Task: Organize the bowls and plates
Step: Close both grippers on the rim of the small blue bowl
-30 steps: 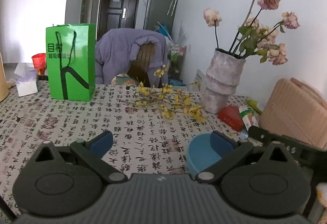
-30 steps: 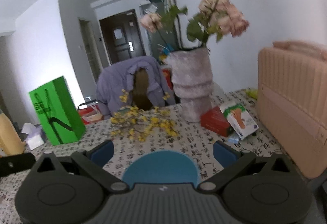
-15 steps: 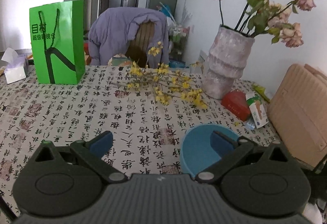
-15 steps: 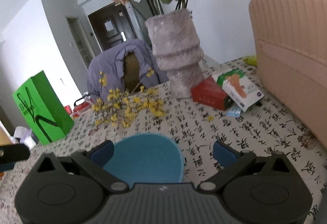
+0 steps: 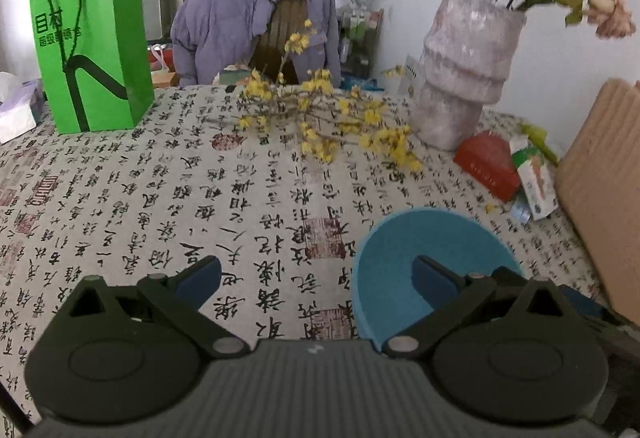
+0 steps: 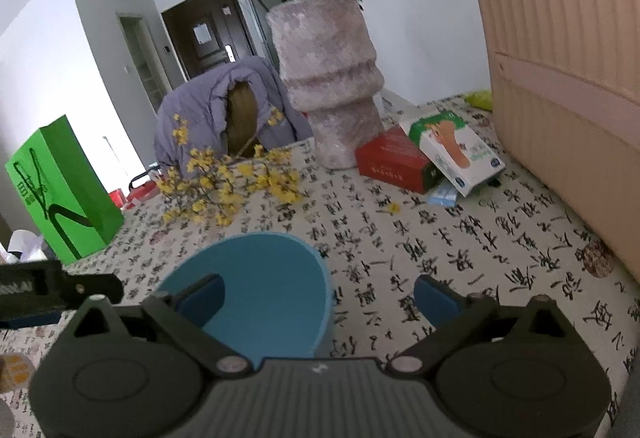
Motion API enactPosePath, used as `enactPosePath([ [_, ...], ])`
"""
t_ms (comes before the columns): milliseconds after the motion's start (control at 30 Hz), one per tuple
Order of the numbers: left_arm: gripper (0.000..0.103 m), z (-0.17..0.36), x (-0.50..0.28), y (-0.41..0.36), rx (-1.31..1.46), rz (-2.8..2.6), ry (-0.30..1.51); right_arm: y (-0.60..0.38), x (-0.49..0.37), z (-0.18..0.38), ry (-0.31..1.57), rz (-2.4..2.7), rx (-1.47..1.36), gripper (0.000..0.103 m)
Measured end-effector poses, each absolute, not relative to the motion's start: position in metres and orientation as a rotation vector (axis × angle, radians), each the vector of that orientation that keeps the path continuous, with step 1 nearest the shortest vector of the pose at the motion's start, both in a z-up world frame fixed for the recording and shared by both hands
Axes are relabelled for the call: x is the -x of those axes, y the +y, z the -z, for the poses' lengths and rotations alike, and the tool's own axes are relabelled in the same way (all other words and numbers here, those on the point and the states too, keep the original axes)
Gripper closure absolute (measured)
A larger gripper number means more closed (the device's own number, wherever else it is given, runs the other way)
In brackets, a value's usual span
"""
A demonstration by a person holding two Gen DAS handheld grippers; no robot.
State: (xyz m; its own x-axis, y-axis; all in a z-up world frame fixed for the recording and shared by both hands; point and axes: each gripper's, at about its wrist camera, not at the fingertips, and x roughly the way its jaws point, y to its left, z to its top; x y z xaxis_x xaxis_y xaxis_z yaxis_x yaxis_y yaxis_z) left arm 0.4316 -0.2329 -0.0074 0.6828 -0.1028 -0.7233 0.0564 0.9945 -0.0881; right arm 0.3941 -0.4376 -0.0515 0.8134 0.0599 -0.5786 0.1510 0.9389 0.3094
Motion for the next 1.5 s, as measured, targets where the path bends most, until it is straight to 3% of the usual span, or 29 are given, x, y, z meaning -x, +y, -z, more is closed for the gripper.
enactPosePath([
  [100, 0.0, 0.014, -0.436, -0.238, 0.048, 0.079, 0.825, -0.439, -0.399, 0.057, 0.652, 0.053, -0.355, 0.014],
  [233, 0.002, 0.022, -0.439, -0.245, 0.024, 0.08, 0.836, -0.437, -0.403, 0.064, 0.684, 0.048, -0.354, 0.038],
  [300, 0.007, 0.026, -0.44, -0.249, 0.007, 0.086, 0.84, -0.437, -0.406, 0.067, 0.701, 0.038, -0.359, 0.044],
  [967, 0.066, 0.054, -0.444, -0.27, -0.047, 0.132, 0.902, -0.428, -0.414, 0.081, 0.781, 0.032, -0.335, 0.061],
  [1333, 0.082, 0.059, -0.446, -0.27, -0.049, 0.133, 0.918, -0.423, -0.417, 0.086, 0.803, 0.014, -0.323, 0.084],
  [1500, 0.088, 0.058, -0.443, -0.274, -0.061, 0.141, 0.912, -0.419, -0.418, 0.087, 0.804, 0.02, -0.297, 0.087],
])
